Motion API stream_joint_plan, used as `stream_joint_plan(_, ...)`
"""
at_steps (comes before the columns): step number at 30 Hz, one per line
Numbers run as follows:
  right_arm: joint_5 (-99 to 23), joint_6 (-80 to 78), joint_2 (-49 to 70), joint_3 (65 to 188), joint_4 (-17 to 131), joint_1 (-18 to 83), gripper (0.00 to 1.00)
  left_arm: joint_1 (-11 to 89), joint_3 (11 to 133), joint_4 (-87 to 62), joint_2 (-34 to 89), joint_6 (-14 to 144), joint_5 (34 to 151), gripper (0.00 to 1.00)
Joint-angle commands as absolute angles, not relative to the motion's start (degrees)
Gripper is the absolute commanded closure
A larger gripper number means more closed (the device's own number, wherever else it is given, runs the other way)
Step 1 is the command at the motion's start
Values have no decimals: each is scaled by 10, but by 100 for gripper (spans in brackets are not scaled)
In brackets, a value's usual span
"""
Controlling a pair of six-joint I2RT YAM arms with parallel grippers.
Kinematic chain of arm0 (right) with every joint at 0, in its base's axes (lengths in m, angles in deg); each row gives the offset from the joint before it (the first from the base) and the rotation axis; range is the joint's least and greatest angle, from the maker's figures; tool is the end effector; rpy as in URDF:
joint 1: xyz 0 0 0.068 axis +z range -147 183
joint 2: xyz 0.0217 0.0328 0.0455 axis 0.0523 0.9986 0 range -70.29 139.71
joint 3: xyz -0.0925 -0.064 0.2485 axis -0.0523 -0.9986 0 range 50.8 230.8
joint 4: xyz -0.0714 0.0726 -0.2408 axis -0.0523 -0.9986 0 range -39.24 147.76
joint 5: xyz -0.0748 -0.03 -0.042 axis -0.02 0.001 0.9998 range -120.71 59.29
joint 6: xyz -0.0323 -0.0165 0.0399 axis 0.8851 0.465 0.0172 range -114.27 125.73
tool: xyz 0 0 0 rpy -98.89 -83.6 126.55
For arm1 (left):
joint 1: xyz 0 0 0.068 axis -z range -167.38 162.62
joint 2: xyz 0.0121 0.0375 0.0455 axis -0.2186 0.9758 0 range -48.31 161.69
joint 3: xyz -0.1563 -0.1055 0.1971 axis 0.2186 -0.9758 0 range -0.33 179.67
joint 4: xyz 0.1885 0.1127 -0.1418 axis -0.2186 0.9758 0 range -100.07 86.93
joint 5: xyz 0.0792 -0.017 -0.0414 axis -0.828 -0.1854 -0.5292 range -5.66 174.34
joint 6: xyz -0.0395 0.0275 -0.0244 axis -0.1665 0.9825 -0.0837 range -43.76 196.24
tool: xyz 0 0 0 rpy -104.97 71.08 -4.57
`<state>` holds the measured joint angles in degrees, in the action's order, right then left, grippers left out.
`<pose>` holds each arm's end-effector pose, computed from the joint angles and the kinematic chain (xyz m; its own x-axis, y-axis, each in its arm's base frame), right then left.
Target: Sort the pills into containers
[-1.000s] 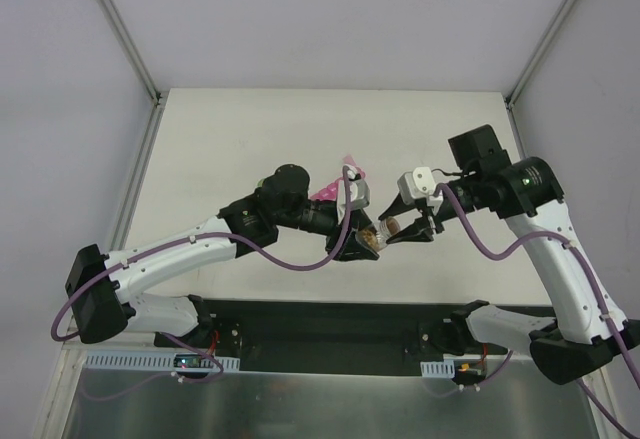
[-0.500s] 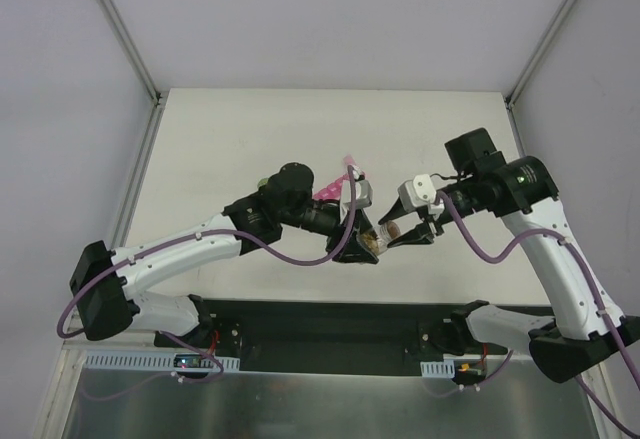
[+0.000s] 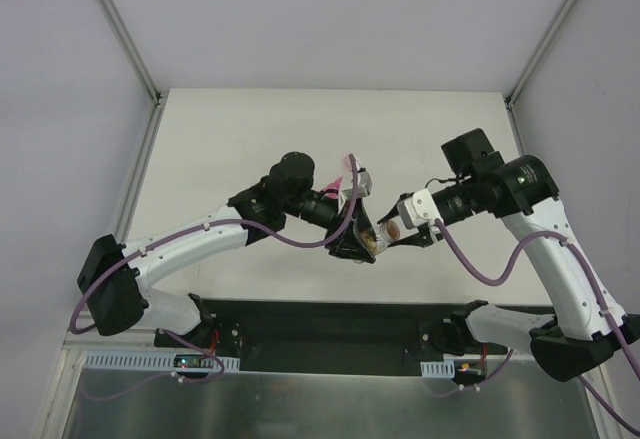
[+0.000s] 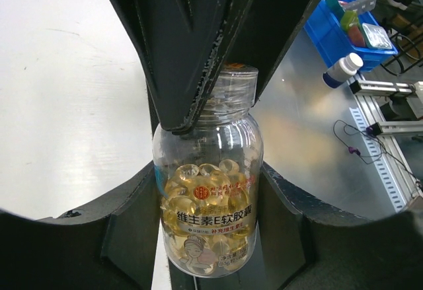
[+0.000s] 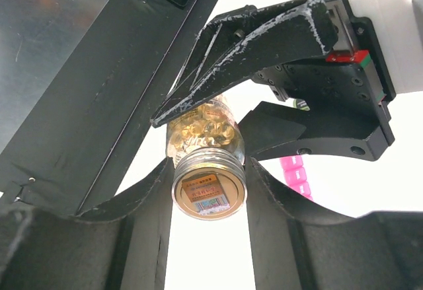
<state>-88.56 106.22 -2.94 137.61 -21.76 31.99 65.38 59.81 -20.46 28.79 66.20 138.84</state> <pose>0.1390 0.1115 0.4148 0.7549 -0.1799 -0.6307 -0.6312 -0.4605 -0.6241 0.1628 -0.2619 0.3459 -0.2341 0.1407 -0.9620 0.9251 -0.2719 -0.2649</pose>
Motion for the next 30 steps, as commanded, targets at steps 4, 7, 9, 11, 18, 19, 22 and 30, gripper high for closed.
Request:
stream_joint_plan(4,-900,1109,-57,1401,-259,317,68,645,604,-214,266,635,1475,100)
stream_joint_plan(7,-907,1107,-52,1419,-260,315,68,645,604,-214,269,631,1491,100)
stream_joint_plan(9,-907,1107,-45,1432,-261,314,68,645,603,-213,271,628,1495,100)
stream_joint_plan(11,-910,1108,-37,1439,-263,314,67,645,603,-207,269,632,1496,100)
stream_joint_plan(18,-910,1119,-20,1475,-292,314,67,640,609,-174,264,653,1498,100)
stream_joint_plan(19,-904,1112,-19,1476,-292,315,67,638,609,-168,260,656,1496,100)
stream_joint_plan(22,-883,1083,-17,1473,-289,310,68,633,606,-157,251,670,1477,100)
stream_joint_plan(30,-768,817,-33,1386,-105,237,68,632,548,-120,198,741,1345,100)
